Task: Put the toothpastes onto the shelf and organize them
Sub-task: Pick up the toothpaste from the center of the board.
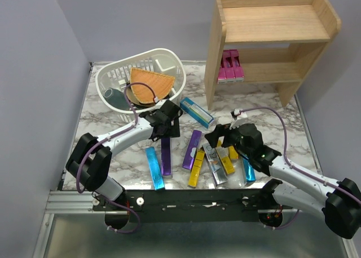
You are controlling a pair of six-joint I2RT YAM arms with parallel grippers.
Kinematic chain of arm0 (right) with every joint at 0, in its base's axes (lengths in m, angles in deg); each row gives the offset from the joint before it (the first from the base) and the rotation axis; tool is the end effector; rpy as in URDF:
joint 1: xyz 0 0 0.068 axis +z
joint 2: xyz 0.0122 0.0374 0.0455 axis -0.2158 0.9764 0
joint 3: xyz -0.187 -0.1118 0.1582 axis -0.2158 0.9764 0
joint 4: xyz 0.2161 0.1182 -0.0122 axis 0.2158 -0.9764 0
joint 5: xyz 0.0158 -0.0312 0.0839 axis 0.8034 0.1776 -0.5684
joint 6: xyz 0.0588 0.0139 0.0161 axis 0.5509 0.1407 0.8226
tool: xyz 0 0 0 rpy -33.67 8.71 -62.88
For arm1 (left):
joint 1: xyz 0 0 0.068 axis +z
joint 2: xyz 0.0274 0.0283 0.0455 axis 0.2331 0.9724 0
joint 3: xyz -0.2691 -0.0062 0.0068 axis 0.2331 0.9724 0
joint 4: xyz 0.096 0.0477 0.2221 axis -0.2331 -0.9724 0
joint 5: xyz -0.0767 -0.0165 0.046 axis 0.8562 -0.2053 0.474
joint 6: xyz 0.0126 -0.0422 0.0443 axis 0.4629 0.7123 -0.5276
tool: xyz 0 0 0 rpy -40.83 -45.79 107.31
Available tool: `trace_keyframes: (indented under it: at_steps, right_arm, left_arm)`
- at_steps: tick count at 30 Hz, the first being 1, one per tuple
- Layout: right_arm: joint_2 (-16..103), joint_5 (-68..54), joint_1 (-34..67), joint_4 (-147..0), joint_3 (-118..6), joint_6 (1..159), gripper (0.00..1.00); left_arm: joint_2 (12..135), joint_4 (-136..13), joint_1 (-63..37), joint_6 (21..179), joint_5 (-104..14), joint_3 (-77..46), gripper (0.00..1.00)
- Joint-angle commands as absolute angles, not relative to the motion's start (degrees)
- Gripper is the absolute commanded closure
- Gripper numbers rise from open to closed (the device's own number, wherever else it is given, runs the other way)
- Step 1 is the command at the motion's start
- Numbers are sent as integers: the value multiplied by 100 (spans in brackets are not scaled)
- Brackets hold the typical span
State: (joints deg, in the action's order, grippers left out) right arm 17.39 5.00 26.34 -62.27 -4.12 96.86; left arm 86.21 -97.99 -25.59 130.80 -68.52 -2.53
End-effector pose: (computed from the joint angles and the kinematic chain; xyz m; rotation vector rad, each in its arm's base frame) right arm 0.1668 0.1299 0.2182 -0.2108 1.9686 0.6597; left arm 0.2356 -0.1750 0.2091 -0.1561 2.6120 -0.1363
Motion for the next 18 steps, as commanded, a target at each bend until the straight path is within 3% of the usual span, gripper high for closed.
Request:
trace_keyframes:
  at_steps: [1, 18]
  right_arm:
    - [1892, 413, 2779, -6087, -421, 9553, 1]
    - [1682, 1151, 2937, -6201, -334, 9641, 1]
  left_arm:
    - [8745, -9634, -2580, 13240, -6611, -116, 4]
    - [9043, -9740, -3231, 13223, -6734, -915, 5]
